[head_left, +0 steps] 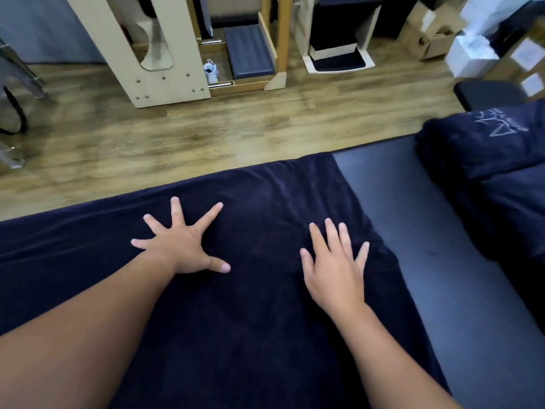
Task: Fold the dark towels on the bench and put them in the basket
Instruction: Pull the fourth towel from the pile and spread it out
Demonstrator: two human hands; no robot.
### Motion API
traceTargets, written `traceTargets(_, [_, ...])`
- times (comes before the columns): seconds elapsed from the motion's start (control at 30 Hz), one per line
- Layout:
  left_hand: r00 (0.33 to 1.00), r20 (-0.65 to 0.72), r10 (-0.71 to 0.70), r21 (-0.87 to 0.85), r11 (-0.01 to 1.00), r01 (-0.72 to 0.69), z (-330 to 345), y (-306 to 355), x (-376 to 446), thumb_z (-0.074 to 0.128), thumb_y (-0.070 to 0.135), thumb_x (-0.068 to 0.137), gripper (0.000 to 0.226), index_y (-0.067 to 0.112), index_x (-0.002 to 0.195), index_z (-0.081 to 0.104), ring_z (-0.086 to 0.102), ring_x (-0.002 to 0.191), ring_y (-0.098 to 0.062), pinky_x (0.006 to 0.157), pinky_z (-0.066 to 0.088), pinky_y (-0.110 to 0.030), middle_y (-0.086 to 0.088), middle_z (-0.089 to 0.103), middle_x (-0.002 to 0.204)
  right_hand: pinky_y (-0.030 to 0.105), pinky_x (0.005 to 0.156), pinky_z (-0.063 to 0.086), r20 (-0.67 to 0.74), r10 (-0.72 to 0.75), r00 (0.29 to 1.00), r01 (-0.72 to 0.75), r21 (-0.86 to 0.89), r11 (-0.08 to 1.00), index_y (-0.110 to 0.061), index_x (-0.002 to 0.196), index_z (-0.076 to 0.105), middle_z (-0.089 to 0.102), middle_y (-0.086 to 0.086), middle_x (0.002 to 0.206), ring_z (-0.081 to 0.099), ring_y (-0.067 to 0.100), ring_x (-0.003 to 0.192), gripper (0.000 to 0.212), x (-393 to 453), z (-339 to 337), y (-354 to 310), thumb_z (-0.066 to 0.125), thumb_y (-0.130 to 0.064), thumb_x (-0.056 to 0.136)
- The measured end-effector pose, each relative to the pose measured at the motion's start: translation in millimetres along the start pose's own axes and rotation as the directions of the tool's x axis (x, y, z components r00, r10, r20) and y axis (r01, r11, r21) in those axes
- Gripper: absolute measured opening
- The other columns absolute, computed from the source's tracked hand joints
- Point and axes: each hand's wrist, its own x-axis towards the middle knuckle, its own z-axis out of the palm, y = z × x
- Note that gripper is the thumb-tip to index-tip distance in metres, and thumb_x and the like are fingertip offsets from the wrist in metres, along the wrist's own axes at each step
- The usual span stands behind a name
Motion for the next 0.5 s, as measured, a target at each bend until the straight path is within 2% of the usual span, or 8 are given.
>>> traceTargets(0.07, [1.0,-0.02,-0.02,-0.028,0.999,0.02,5.2,4.5,-3.8,0.078,0.083,0.052,0.129,0.08,0.127,-0.027,-0.024,0.147,-0.053,0.105,0.01,-0.085,0.0,-0.043,0.158,0.064,0.119,0.004,0.03,0.041,0.999,-0.041,-0.008,0.999,-0.037,0.158,0.019,0.008,-0.004,0.169,-0.003,0.022,0.155,0.06,-28.3,-2.8,18.1,0.032,-0.054,0.102])
traceTargets(0.13, [0.997,-0.073,-0.027,-0.022,0.999,0.025,15.1,10.0,-11.6,0.077,0.077,0.063,0.122,0.074,0.137,-0.021,-0.02,0.151,-0.045,0.106,0.01,-0.082,-0.001,-0.032,0.163,0.064,0.12,0.007,0.048,0.156,0.987,-0.155,-0.041,0.987,-0.04,0.159,0.009,0.002,-0.007,0.169,-0.004,0.022,0.155,0.061,-51.3,-7.6,40.6,0.028,-0.054,0.103])
traceTargets(0.2, [0.988,-0.152,0.005,-0.009,1.0,-0.006,30.2,15.9,-28.3,0.067,0.068,0.083,0.102,0.061,0.15,-0.01,-0.01,0.154,-0.04,0.11,0.018,-0.077,-0.005,-0.017,0.168,0.065,0.119,0.01,0.073,0.317,0.946,-0.316,-0.03,0.948,-0.036,0.16,0.003,-0.002,-0.01,0.169,-0.006,0.021,0.155,0.061,-66.8,-14.3,60.2,0.025,-0.05,0.104])
traceTargets(0.27, [0.97,-0.226,0.085,0.069,0.995,-0.071,53.8,22.2,-53.7,0.047,0.05,0.102,0.075,0.045,0.158,-0.002,-0.003,0.153,-0.04,0.112,0.027,-0.069,-0.011,-0.006,0.169,0.067,0.118,0.01,0.11,0.422,0.9,-0.423,-0.018,0.906,-0.031,0.16,0.001,-0.005,-0.01,0.169,-0.007,0.023,0.155,0.06,-83.4,-20.1,69.2,0.024,-0.043,0.106])
traceTargets(0.3, [0.959,-0.249,0.134,0.133,0.986,-0.103,67.2,25.9,-68.2,0.04,0.038,0.105,0.069,0.037,0.16,-0.002,-0.001,0.153,-0.04,0.113,0.028,-0.065,-0.014,-0.005,0.168,0.067,0.118,0.009,0.117,0.427,0.896,-0.426,-0.034,0.904,-0.029,0.161,0.001,-0.005,-0.006,0.169,-0.007,0.026,0.155,0.06,-93.3,-22.6,69.0,0.024,-0.04,0.106])
traceTargets(0.37, [0.945,-0.247,0.214,0.229,0.961,-0.158,95.9,29.9,-98.5,0.038,0.022,0.102,0.073,0.026,0.161,-0.005,-0.003,0.154,-0.038,0.117,0.024,-0.063,-0.018,-0.008,0.168,0.068,0.118,0.006,0.124,0.35,0.929,-0.341,-0.086,0.936,-0.027,0.161,0.004,-0.004,0.004,0.169,-0.01,0.031,0.154,0.06,-121.0,-23.5,62.7,0.025,-0.038,0.106])
traceTargets(0.47, [0.93,-0.244,0.276,0.258,0.943,-0.212,137.6,20.8,-141.4,0.037,0.028,0.102,0.073,0.022,0.162,-0.005,-0.006,0.156,-0.032,0.117,0.018,-0.066,-0.014,-0.011,0.168,0.069,0.117,0.005,0.191,0.167,0.967,-0.138,-0.155,0.978,-0.037,0.159,-0.002,-0.008,0.003,0.169,-0.014,0.033,0.153,0.061,-184.8,-15.8,55.6,0.023,-0.05,0.105])
traceTargets(0.5, [0.919,-0.259,0.297,0.257,0.939,-0.23,152.5,12.6,-150.8,0.036,0.032,0.103,0.07,0.023,0.162,-0.001,-0.005,0.157,-0.03,0.116,0.018,-0.068,-0.013,-0.008,0.169,0.07,0.116,0.007,0.218,0.163,0.962,-0.128,-0.167,0.978,-0.041,0.158,-0.007,-0.011,0.0,0.168,-0.014,0.033,0.153,0.062,-204.1,-11.7,57.5,0.021,-0.055,0.104])
